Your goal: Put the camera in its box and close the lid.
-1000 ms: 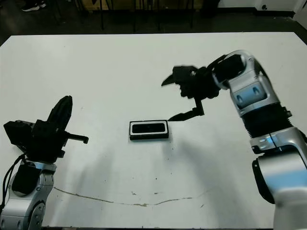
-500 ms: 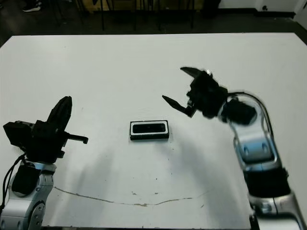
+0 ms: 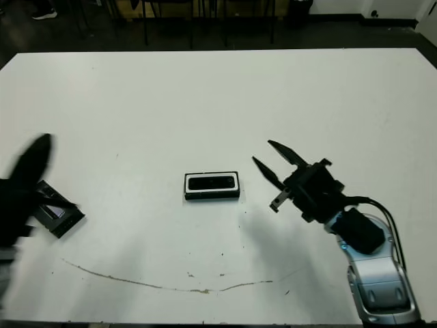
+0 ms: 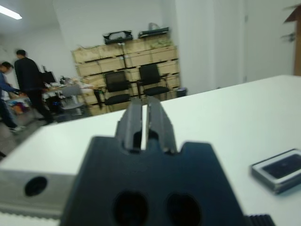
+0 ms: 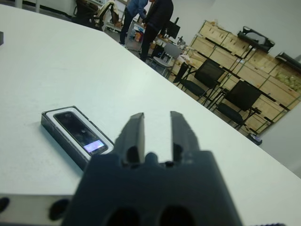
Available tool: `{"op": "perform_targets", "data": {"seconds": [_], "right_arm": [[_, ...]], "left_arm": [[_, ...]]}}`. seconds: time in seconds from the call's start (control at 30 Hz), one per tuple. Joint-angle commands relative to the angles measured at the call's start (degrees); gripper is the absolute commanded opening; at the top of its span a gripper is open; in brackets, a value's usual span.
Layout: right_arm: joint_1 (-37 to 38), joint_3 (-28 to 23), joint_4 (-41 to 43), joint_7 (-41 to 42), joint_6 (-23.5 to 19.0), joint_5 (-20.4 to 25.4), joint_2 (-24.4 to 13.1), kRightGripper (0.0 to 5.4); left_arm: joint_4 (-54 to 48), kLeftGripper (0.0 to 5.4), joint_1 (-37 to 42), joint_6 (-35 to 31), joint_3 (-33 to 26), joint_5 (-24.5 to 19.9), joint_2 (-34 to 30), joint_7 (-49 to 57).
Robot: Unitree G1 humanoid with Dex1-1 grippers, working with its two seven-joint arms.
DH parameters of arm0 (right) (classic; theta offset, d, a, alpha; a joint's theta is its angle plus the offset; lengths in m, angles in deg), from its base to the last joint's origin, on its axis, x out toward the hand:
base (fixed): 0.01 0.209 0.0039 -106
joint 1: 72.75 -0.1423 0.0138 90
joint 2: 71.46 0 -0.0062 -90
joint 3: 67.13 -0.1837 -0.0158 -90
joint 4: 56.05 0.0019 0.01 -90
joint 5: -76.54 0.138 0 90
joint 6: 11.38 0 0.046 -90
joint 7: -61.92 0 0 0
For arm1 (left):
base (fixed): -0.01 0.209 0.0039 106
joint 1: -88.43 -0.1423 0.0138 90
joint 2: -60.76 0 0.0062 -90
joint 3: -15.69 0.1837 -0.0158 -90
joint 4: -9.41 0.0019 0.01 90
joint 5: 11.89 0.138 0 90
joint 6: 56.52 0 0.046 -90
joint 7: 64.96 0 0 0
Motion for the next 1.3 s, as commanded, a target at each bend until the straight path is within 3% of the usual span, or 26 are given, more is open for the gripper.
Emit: {"op": "perform_targets", "data": {"seconds": [0.03,0.2,0.37,0.47,0.77,1.3], "right_arm": [[0.84,-1.11,-0.37,-0.24,-0.60,0.78,-1.21,0.16],[0.51,-2.24,1.25,-0.68,-2.71,1.29,-1.99,0.02],[0.06,-2.92,2.19,-1.05,-4.64,1.99,-2.65,0.02],[-0.30,-3.13,1.74,-0.94,-4.46,2.27,-2.88,0.02],[-0.74,-3.91,1.88,-1.35,-5.45,2.66,-3.17,0.02],[-0.08,-4.77,0.60,-1.45,-3.06,3.81,-3.65,0.02]], "left_arm": [[3.57,0.00,-1.66,-3.12,-8.32,-3.52,-4.85,-2.98],[11.58,0.00,-3.80,-0.71,-14.60,-1.06,-9.40,-8.21],[18.30,0.00,-5.40,-0.57,-15.47,0.48,-13.86,-14.44],[22.45,0.00,-5.21,0.80,-13.93,3.61,-15.26,-15.71],[25.94,0.00,-4.75,-3.26,-6.77,12.05,-17.01,-14.62],[31.79,0.00,-4.32,-13.76,1.12,15.02,-24.88,-23.86]]}}
